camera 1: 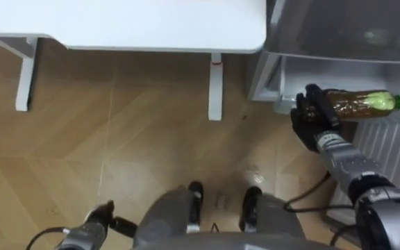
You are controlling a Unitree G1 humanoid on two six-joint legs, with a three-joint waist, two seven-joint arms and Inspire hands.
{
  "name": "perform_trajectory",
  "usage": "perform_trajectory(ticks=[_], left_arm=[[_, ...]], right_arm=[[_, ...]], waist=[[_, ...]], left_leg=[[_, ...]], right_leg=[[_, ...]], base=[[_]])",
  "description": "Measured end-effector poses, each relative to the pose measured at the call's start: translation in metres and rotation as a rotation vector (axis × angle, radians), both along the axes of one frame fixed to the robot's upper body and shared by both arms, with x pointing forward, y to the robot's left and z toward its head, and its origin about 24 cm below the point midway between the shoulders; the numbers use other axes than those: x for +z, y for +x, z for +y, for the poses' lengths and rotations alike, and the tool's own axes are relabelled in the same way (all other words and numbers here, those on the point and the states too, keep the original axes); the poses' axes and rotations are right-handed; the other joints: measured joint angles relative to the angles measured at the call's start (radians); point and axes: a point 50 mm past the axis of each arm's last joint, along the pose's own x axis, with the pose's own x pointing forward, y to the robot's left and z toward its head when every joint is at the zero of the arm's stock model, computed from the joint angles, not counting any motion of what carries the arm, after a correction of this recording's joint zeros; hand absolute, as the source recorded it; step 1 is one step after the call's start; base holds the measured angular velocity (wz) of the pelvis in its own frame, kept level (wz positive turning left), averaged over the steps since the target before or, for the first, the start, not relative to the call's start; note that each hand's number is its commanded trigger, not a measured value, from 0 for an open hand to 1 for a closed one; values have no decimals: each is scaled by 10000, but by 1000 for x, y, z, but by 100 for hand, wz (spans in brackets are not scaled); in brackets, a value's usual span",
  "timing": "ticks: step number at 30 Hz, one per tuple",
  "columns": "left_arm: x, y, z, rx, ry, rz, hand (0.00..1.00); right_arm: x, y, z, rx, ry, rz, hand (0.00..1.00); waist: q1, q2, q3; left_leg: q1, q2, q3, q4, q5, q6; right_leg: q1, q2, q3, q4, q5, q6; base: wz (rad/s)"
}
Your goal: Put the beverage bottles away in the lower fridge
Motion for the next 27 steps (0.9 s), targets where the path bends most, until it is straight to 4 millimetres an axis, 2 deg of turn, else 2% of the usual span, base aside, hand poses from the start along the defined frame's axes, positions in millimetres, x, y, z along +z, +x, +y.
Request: perform_trajectory(ticks=[1, 2, 5, 8, 14, 19, 24, 27], left_arm=[[1, 2, 1, 15, 8, -38, 0], [1, 3, 0, -3, 3, -42, 0], [0, 1, 2, 244, -51, 13, 0], [2, 6, 3, 604, -157, -214, 0], [3, 7, 8, 602, -48, -235, 0], [5, 7, 13, 591, 56, -256, 0], [6, 9, 15, 644, 39, -465, 0], [6, 8, 16, 646, 50, -546, 0]], right_arm=[[2, 2, -2, -16, -60, -19, 100], [4, 3, -5, -51, -129, 5, 100], [7, 6, -8, -103, -191, 6, 100], [19, 17, -19, -354, -375, -187, 100], [40, 36, -30, -966, -203, -885, 100], [52, 43, -39, -1211, -302, -1261, 100], [66, 52, -46, -1283, -532, -1645, 100], [77, 60, -49, -1284, -634, -1950, 100]], waist=[[25, -61, 36], [54, -75, 44], [135, -78, 42], [256, -79, 38], [311, -64, 25], [476, -66, 16], [496, -92, 13], [510, -96, 14]], left_leg=[[-381, -117, -12, 380, -88, -5], [-736, -129, -11, 707, -197, -1], [-1358, -108, -41, 1440, -365, -32], [-2415, -102, -34, 2371, -532, -80], [-3295, -106, -44, 3179, -603, -83], [-3780, -118, -38, 3713, -715, -75], [-4074, -267, -34, 3999, -756, -62], [-4161, -270, -71, 4055, -759, -62]], right_leg=[[-413, -73, 107, 418, -161, -3], [-762, -125, 145, 805, -294, -6], [-1331, -135, 204, 1407, -421, -21], [-2346, -187, 299, 2271, -537, -30], [-3157, -268, 317, 3031, -662, -148], [-3626, -331, 348, 3563, -781, -166], [-3938, -526, 364, 4023, -932, -125], [-3992, -563, 295, 4059, -944, -134]], base=[[11], [9], [1], [1], [2], [2], [11], [6]])
